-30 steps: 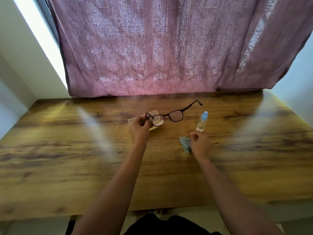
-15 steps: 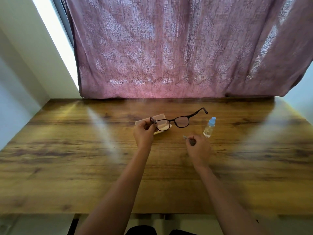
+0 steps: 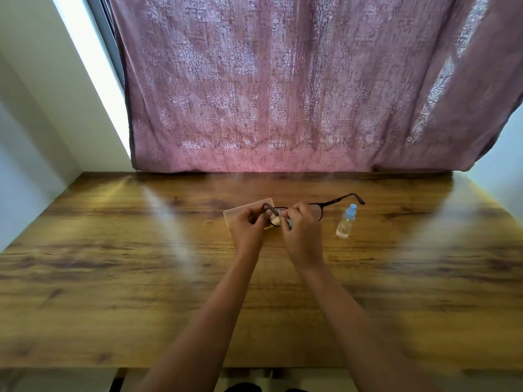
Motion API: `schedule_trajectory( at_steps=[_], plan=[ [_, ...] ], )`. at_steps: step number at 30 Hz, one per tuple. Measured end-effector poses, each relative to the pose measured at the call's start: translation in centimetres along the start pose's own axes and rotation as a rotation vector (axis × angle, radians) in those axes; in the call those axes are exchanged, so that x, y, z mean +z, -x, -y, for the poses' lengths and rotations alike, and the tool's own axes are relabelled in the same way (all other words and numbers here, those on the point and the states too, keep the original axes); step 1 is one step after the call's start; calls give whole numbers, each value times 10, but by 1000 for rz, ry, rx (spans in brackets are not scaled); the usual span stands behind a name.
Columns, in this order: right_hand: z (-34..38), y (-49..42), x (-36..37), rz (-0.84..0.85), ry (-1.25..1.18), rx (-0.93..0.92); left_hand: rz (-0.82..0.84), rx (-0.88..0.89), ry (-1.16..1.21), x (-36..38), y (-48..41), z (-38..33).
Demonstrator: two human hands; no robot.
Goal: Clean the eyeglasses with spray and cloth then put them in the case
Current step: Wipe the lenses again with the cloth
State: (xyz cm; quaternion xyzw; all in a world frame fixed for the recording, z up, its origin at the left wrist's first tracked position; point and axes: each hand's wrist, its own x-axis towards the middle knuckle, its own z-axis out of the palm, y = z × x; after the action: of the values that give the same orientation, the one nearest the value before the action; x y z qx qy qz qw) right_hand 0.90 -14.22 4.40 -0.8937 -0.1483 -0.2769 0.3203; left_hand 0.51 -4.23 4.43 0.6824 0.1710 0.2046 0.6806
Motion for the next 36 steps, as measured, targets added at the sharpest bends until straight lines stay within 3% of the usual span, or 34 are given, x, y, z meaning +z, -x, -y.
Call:
schedule_trajectory(
  at_steps=[5, 14, 23, 31, 36],
  plan=[
    [11, 17, -1, 64, -21, -127, 0, 5, -38, 2, 1, -2],
    [0, -5, -8, 12, 1, 35, 2, 13, -47, 4, 0, -4],
    [20, 25, 2, 93, -4, -119, 5, 48, -20, 0, -3, -11],
    [18, 10, 5, 31, 80, -34, 10, 72, -48, -1, 0, -17],
    [24, 24, 7, 101, 61, -116, -30, 92, -102, -4, 1, -17]
  ],
)
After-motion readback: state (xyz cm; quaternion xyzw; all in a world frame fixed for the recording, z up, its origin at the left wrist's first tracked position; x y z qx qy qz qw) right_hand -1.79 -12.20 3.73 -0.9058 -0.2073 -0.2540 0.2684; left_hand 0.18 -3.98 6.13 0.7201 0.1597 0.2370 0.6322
